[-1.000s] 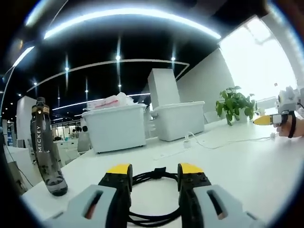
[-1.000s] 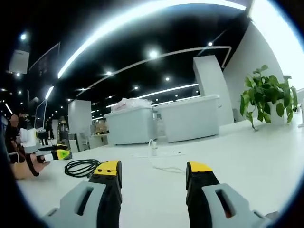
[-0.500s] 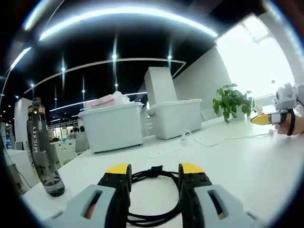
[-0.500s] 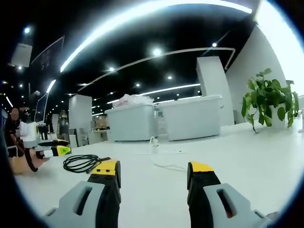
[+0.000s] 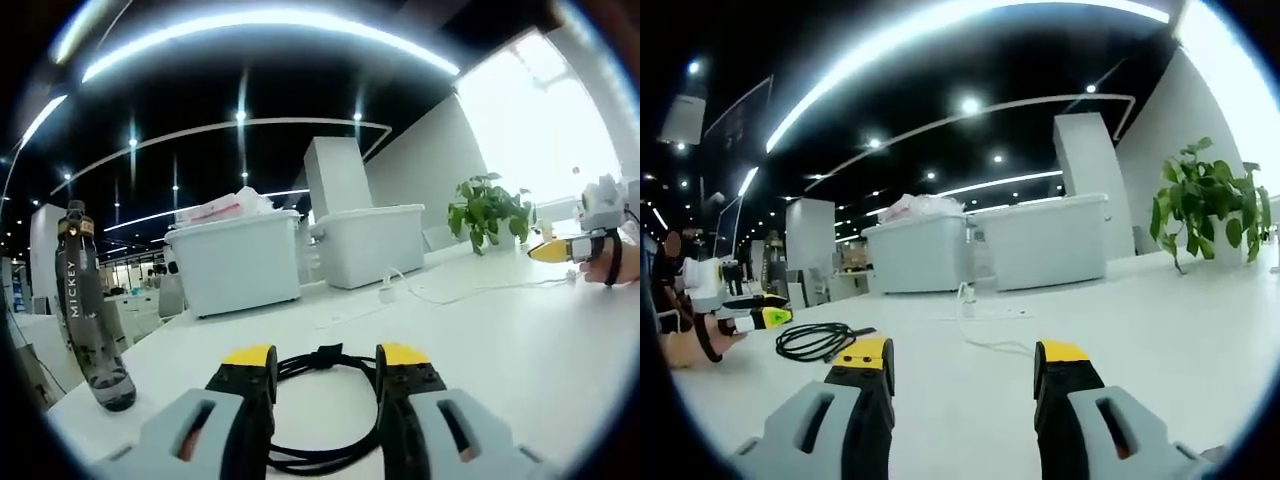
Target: Coil the Type-C to USB data cable on the desktop and secure it with Velcro straps.
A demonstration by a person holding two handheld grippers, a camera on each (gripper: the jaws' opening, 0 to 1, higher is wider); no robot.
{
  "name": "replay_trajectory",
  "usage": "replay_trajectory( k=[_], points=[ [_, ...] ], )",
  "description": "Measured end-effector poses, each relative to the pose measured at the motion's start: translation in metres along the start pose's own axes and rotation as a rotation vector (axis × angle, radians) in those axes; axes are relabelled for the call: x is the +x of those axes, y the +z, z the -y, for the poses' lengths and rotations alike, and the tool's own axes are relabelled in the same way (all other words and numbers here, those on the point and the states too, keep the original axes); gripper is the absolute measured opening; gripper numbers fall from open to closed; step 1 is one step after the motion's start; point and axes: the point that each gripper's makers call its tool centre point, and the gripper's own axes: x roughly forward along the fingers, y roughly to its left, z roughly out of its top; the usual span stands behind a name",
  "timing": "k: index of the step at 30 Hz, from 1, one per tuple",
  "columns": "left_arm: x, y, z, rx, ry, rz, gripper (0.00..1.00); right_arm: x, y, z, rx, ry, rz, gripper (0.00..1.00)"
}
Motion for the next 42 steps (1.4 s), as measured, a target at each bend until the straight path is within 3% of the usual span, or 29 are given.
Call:
replay_trajectory(
  k=[24,42],
  points=[
    [0.0007,-0.0034,0.0014,0.026,-0.002,-0.020,0.40,0.0019,-0.0064,-0.0044,-0.009,0.019,-0.024,0.55],
    [0.0003,-0.0014,-0.0015,0.031,0.010,-0.008,0.40,0.0002,-0.0023,0.0024,-0.001,-0.007,-0.004,0.55]
  ],
)
